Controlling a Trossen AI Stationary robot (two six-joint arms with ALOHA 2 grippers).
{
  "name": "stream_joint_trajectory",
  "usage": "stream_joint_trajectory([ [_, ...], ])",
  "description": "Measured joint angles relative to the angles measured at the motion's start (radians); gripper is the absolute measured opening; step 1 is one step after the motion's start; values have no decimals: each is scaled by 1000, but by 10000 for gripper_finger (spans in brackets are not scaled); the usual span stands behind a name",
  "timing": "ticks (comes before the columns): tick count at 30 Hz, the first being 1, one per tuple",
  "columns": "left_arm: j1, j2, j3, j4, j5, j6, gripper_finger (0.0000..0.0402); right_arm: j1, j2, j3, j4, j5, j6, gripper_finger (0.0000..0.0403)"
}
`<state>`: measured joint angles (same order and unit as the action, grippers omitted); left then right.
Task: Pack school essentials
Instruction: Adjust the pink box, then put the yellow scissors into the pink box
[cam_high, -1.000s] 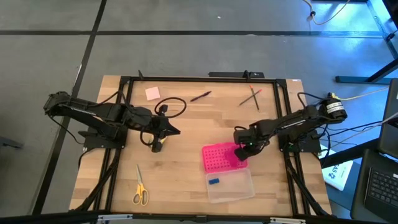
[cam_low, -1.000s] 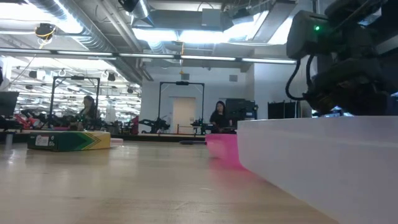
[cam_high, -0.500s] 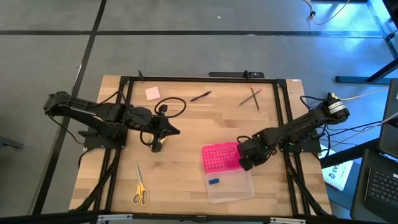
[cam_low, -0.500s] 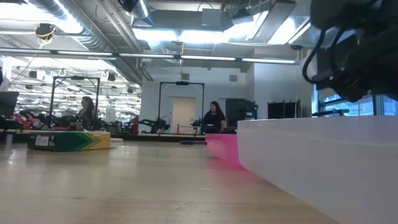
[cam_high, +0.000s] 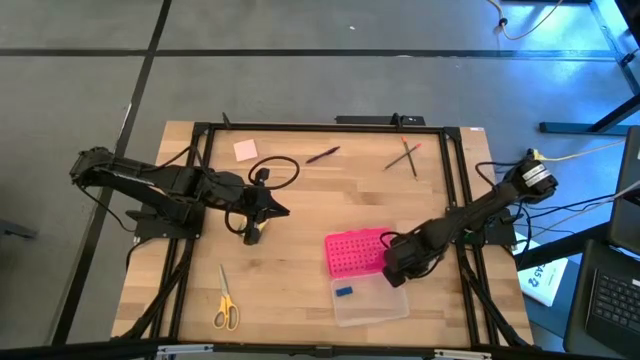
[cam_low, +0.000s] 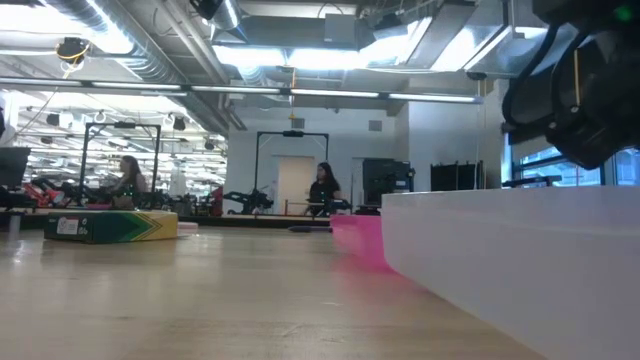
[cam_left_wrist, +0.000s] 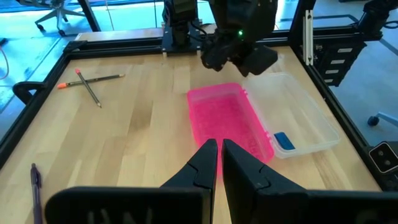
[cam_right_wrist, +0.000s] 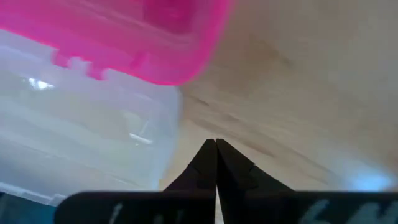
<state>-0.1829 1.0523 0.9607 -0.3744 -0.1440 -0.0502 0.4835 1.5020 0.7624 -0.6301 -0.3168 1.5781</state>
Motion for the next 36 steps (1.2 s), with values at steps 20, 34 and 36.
stream_joint_trajectory([
  [20,0,-5,0,-45,0,-19,18,-11,-16,12,127,15,-27,0],
  [34,-5,-58,0,-202,29,-316,18,-32,-192,239,-231,404,-259,0],
  [36,-21,-58,0,-235,38,-407,18,-41,-204,263,-234,434,-338,0],
])
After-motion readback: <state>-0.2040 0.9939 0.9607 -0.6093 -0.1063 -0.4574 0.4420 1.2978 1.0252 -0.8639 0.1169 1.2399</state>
